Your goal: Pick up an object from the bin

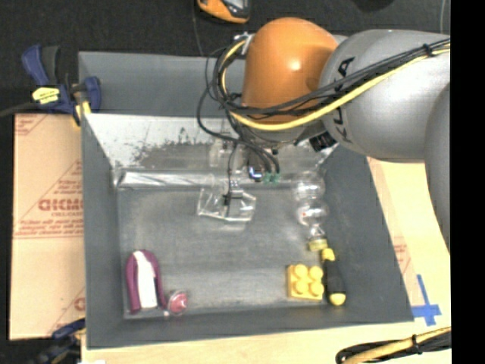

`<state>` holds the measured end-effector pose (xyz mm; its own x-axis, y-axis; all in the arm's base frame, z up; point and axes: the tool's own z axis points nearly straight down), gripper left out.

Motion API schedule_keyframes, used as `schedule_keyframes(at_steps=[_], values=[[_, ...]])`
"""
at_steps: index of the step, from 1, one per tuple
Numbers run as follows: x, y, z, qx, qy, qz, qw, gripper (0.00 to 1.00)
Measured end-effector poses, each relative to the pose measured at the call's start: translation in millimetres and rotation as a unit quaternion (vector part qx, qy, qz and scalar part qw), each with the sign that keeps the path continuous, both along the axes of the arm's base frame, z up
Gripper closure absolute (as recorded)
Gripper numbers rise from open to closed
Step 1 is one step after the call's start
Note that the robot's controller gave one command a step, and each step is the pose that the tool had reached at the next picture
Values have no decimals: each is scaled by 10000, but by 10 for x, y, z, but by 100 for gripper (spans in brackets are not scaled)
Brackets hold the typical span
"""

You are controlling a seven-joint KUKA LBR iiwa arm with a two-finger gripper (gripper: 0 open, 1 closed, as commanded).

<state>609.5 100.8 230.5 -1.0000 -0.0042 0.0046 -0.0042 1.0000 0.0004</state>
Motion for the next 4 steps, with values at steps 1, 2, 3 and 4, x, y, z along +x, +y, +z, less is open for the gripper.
schedule_keyframes(at_steps=[1, 2, 3, 4], values=[[13, -5, 54, 4, -43, -10, 10000, 0], [2, -187, -434, 0, -52, 684, 9976, 0], [165, -169, -862, 4, -61, 1476, 9890, 0], [118, -354, -1246, 7, -111, 925, 9957, 0]])
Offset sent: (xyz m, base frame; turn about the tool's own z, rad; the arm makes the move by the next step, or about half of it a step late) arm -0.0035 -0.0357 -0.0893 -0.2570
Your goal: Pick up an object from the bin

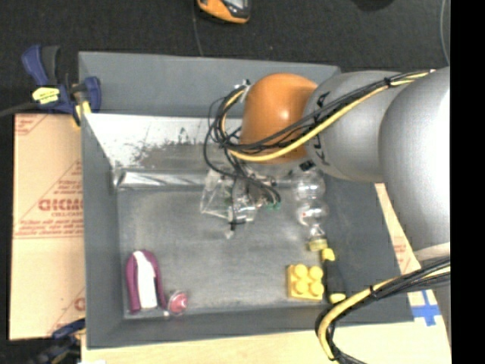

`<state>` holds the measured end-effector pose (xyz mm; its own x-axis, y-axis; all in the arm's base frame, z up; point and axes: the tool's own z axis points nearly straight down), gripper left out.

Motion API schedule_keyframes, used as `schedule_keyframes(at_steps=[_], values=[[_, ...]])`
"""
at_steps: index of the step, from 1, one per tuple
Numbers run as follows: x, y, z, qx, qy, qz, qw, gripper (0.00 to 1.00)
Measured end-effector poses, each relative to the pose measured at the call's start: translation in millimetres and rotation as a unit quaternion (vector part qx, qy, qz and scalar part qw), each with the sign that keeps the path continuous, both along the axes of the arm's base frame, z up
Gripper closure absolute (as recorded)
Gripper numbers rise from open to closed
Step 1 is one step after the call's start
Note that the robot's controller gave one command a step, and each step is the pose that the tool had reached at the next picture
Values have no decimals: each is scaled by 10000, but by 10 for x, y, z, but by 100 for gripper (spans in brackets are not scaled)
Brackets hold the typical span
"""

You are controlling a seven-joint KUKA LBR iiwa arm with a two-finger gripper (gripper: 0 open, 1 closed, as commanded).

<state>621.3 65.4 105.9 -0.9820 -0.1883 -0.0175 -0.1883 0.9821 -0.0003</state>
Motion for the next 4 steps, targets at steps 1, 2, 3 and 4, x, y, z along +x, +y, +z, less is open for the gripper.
schedule_keyframes(at_steps=[1, 2, 3, 4], values=[[-21, -171, -523, 1, 23, -262, 9997, 0], [-6, -152, -82, 2, 45, -407, 9992, 0], [185, -184, 132, 6, -16, -290, 9996, 0], [142, -207, 444, 3, -23, -17, 10000, 0]])
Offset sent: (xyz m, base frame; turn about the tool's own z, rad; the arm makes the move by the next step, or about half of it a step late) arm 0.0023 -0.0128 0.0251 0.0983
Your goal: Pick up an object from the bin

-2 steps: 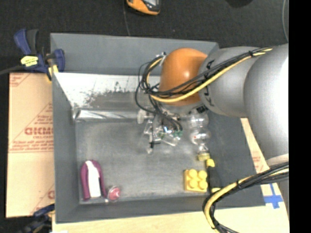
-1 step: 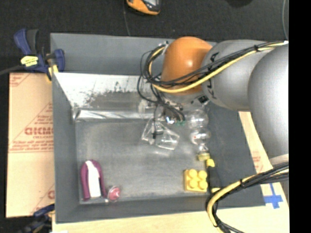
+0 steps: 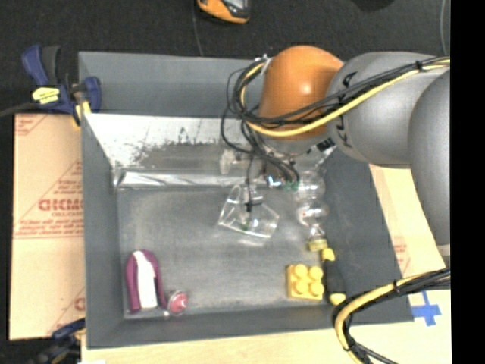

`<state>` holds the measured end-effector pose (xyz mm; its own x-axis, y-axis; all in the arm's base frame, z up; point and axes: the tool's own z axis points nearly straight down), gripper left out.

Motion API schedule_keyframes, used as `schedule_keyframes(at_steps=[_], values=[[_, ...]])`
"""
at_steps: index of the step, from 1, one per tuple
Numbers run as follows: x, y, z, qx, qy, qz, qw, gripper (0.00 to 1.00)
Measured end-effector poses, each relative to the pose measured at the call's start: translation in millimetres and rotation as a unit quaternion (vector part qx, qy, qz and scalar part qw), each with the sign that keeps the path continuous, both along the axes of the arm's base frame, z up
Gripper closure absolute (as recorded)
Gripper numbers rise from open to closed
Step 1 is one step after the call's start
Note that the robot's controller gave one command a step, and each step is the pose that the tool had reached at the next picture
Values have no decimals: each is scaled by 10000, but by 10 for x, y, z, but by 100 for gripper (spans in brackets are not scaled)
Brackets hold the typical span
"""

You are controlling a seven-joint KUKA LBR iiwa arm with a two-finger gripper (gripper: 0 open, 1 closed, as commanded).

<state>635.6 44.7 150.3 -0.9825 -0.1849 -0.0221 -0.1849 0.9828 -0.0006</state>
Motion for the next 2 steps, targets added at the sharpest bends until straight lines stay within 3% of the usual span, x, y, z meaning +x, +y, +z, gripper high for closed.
schedule_keyframes(at_steps=[1, 2], values=[[5, -176, -64, -6, -17, 187, 9998, 0], [65, -150, 433, 17, -24, -211, 9998, 0]])
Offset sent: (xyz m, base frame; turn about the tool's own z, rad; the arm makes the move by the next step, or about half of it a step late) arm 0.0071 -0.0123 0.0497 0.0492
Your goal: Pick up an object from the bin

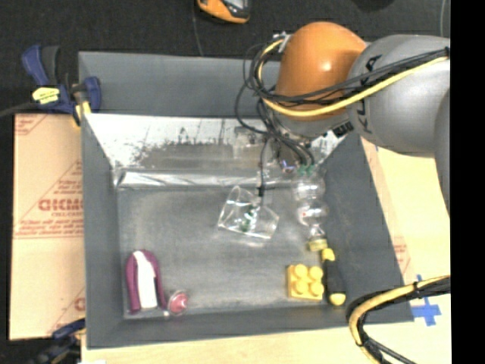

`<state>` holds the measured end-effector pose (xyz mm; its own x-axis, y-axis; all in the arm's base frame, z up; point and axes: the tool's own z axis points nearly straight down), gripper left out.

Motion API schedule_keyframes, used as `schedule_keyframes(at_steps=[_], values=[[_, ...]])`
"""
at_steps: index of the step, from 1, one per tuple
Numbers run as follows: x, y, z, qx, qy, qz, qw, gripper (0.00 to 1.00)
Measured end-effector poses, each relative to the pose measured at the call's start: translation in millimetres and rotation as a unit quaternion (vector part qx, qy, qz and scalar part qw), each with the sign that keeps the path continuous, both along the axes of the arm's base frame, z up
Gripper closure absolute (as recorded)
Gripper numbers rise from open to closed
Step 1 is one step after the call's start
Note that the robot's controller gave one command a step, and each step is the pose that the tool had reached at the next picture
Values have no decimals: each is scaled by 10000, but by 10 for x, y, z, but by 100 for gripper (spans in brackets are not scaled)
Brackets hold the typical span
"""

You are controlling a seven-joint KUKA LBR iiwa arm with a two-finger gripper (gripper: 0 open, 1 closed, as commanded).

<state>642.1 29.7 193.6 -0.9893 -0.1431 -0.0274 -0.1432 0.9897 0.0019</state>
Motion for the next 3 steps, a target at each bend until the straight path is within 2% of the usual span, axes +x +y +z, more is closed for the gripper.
schedule_keyframes(at_steps=[1, 2, 3], values=[[74, -125, -569, -28, -18, 607, 9981, 0], [-161, -274, -726, 0, -35, 186, 9998, 0], [-91, -406, -1035, -20, -41, 435, 9990, 0]])
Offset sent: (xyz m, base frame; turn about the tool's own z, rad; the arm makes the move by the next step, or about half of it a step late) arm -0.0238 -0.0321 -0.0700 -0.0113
